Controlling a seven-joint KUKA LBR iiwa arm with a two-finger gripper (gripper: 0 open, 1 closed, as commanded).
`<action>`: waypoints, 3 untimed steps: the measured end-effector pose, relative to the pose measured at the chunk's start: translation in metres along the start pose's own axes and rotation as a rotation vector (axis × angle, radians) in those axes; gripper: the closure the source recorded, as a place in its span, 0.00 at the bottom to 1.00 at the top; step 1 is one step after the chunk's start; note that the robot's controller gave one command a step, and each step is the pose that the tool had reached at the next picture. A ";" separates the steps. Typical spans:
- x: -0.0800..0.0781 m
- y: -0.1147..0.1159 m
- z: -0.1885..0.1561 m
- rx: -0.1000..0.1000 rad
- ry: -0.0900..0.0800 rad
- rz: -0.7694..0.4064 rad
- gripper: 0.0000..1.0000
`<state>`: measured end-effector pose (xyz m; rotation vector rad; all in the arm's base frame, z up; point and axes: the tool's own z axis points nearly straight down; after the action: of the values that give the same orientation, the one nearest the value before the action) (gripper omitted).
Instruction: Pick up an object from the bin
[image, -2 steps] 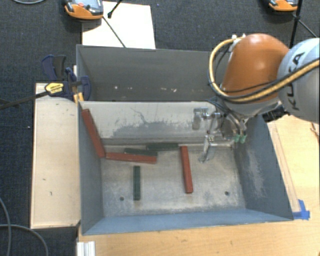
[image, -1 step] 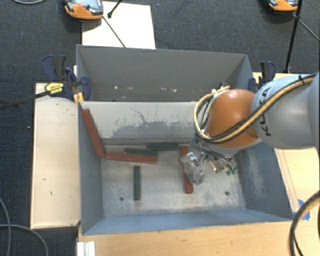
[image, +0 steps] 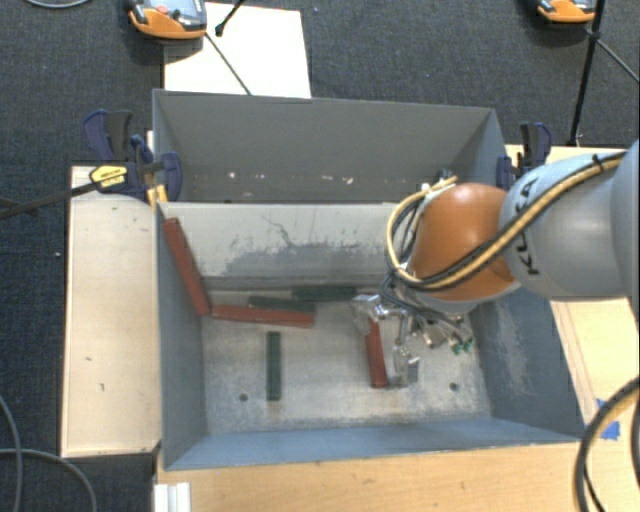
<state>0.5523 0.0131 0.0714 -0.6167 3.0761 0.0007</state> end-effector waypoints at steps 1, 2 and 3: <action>0.000 0.000 0.000 0.000 0.000 0.002 1.00; 0.000 0.000 0.000 0.000 0.000 0.003 1.00; -0.012 0.032 -0.132 0.000 0.001 -0.048 1.00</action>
Offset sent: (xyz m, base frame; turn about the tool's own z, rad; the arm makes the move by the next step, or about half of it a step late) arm 0.0000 0.0000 0.0000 0.0000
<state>0.5503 0.0475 0.2039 -0.6912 3.0612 0.0009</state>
